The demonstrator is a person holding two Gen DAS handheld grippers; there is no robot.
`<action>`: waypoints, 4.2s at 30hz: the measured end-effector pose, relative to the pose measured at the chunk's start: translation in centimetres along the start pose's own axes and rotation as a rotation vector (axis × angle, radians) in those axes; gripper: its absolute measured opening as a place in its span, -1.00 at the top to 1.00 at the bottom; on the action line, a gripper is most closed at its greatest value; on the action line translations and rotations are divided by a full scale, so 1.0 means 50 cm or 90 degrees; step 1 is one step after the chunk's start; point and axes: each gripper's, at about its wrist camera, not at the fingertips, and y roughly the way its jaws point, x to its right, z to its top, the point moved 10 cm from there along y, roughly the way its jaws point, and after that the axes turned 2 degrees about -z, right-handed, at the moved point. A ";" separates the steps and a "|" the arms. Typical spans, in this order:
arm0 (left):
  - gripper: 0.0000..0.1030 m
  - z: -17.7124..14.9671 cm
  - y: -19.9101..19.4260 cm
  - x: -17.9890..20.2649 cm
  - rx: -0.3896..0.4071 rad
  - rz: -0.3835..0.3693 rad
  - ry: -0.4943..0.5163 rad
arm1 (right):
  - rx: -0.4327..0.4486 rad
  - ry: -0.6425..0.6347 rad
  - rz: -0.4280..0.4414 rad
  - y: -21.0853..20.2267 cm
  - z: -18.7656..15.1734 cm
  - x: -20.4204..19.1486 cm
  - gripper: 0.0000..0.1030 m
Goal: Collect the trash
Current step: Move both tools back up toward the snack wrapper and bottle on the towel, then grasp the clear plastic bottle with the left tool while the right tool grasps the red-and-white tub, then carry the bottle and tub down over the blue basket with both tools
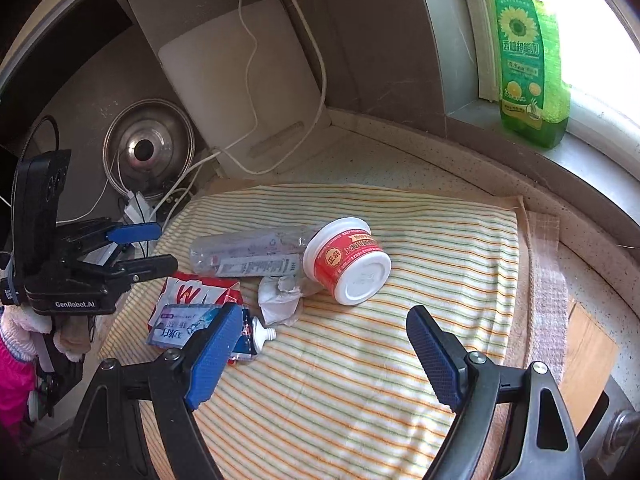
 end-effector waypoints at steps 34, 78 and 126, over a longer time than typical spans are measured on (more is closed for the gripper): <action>-0.35 0.038 0.192 0.011 -0.139 -0.021 0.140 | -0.083 -0.010 0.052 0.185 0.026 0.041 -0.48; -0.10 0.096 0.092 0.021 -0.027 -0.120 -0.041 | 0.041 0.046 0.028 0.016 0.058 0.077 -0.40; -0.10 -0.656 -0.300 -0.027 0.058 -0.144 -0.254 | -0.014 -0.002 0.101 -0.144 -0.341 -0.444 -0.39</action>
